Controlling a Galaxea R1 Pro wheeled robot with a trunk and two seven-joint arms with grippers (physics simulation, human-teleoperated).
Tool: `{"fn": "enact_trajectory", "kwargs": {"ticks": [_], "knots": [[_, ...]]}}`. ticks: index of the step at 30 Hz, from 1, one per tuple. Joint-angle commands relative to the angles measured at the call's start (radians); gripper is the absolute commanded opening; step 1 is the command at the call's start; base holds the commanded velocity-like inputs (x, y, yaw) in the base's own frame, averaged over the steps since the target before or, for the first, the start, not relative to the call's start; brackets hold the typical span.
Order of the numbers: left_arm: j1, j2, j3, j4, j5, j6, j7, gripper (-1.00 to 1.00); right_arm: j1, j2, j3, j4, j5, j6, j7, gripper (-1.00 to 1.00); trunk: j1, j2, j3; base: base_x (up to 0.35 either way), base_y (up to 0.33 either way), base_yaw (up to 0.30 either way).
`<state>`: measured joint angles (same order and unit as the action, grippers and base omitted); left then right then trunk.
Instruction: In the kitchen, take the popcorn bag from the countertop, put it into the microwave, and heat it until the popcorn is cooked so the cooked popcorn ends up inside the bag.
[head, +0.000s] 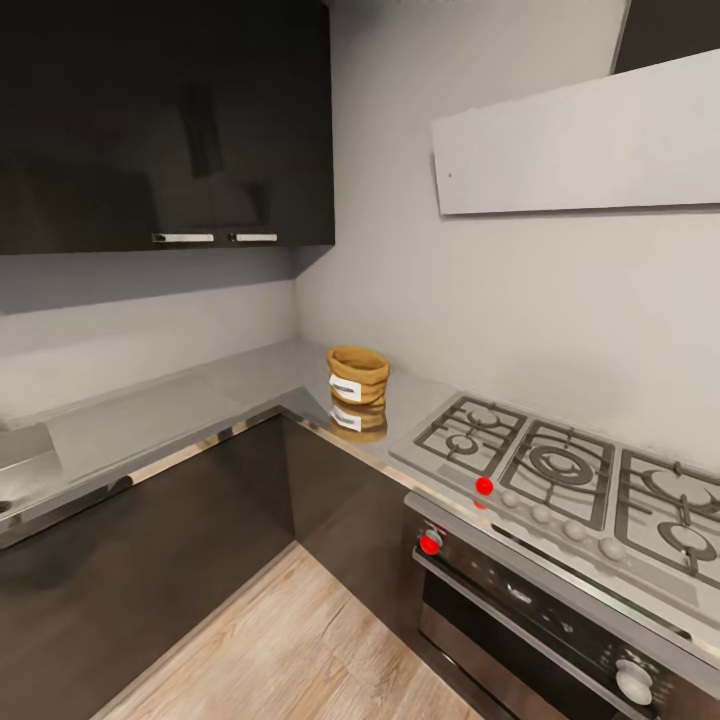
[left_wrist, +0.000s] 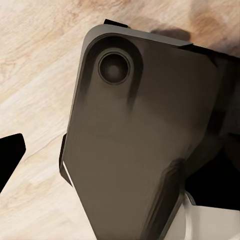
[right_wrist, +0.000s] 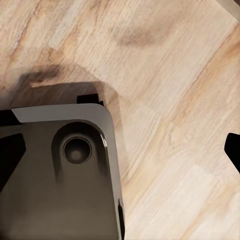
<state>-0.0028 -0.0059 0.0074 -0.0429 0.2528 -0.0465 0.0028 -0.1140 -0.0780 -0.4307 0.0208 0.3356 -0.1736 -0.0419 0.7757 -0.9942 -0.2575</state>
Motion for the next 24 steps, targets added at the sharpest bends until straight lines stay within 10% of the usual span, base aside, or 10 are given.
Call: {"fn": "enact_trajectory", "kwargs": {"ticks": [1, 24], "knots": [[0.000, 0.000, 0.000, 0.000, 0.005, -0.003, 0.000, 1.00, -0.001, 0.000, -0.007, 0.002, 0.012, -0.004, -0.004, 1.00, 0.000, -0.001, -0.001, 0.000, 0.000, 0.000], [0.000, 0.000, 0.000, 0.000, 0.005, -0.003, 0.000, 1.00, -0.001, -0.002, 0.004, 0.005, 0.019, -0.001, 0.002, 1.00, 0.000, -0.001, -0.018, 0.000, 0.000, 0.000]]}}
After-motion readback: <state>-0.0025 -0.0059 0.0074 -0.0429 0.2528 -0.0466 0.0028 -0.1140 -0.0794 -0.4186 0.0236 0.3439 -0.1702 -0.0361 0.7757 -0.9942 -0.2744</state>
